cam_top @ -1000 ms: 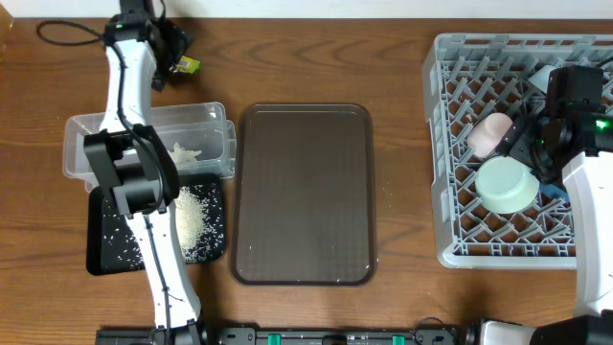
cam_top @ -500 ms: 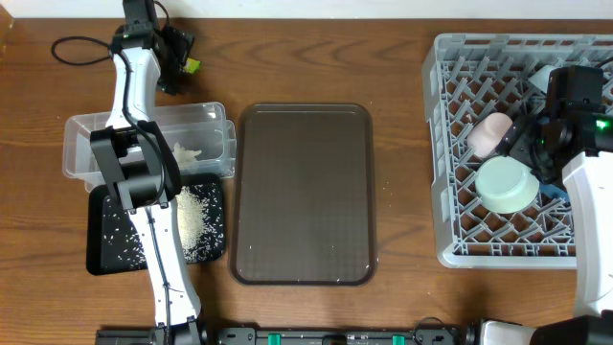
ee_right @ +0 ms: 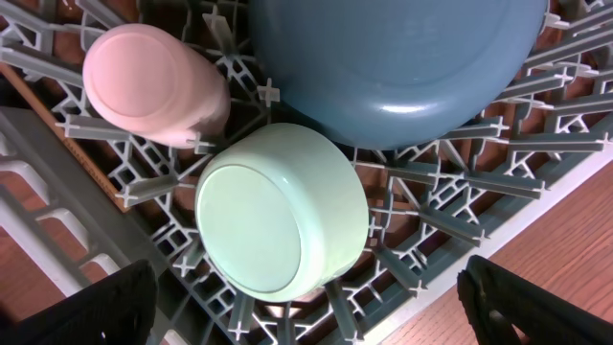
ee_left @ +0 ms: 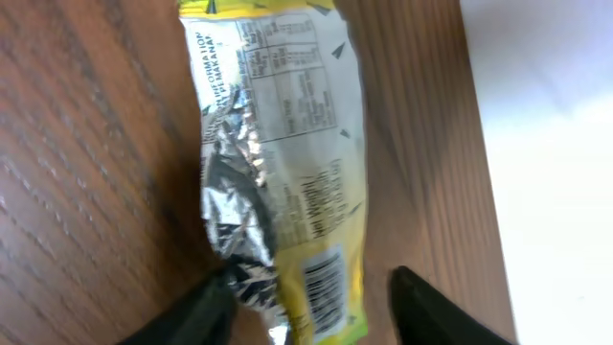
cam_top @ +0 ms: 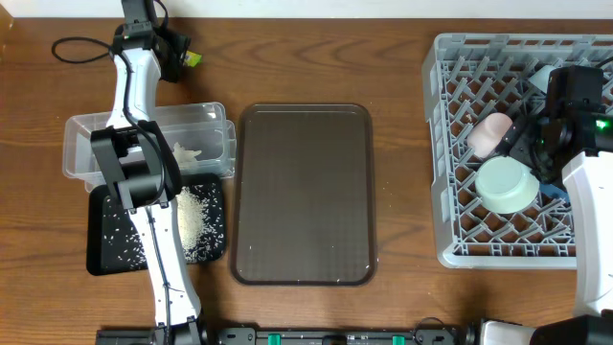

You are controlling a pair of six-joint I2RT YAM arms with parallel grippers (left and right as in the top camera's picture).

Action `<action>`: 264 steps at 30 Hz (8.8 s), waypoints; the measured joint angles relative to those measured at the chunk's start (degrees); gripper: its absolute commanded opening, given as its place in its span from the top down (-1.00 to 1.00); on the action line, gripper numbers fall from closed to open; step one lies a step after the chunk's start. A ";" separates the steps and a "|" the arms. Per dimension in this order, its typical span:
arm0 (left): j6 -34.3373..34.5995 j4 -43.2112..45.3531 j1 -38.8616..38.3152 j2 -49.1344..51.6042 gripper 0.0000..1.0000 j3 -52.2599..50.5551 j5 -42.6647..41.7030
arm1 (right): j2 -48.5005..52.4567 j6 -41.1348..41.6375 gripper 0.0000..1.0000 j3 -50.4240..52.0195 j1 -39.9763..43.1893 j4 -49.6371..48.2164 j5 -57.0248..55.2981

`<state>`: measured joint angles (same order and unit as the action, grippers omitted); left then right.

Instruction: Sort waste into correct bins and load items into the dishwasher rack

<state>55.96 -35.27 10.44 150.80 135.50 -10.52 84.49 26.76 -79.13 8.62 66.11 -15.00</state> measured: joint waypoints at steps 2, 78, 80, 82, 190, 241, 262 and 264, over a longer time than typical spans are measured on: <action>0.09 0.11 0.00 0.44 0.26 0.00 0.00 | 0.00 0.00 -0.99 0.00 0.00 -0.02 0.00; -0.42 12.76 0.57 2.45 -0.36 -0.07 -0.76 | 0.00 0.00 -0.98 0.00 0.00 0.00 0.00; -0.22 13.77 0.46 2.45 -0.36 -0.15 -0.76 | 0.00 0.00 -0.98 0.00 0.00 0.00 0.00; 0.07 14.78 0.33 2.45 -0.35 -0.31 -0.76 | 0.00 0.00 -0.98 0.02 0.00 -0.02 0.00; -6.60 -42.45 7.78 -35.71 -0.13 -22.86 2.95 | 0.00 0.00 -0.98 0.02 0.00 0.00 0.00; -25.83 -56.65 6.82 -103.10 -0.82 -56.37 1.46 | 0.00 0.00 -0.99 0.00 0.00 0.02 0.00; -52.89 11.69 -12.07 -133.96 -0.83 -110.40 0.83 | 0.00 0.00 -0.98 0.02 0.00 0.00 -0.02; -53.79 16.00 -12.07 -135.43 -0.84 -114.38 1.46 | 0.00 0.00 -0.98 0.02 0.00 0.00 0.00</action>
<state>2.17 -19.27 -1.63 15.38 21.12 -9.06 84.49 26.76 -79.11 8.62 66.11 -15.00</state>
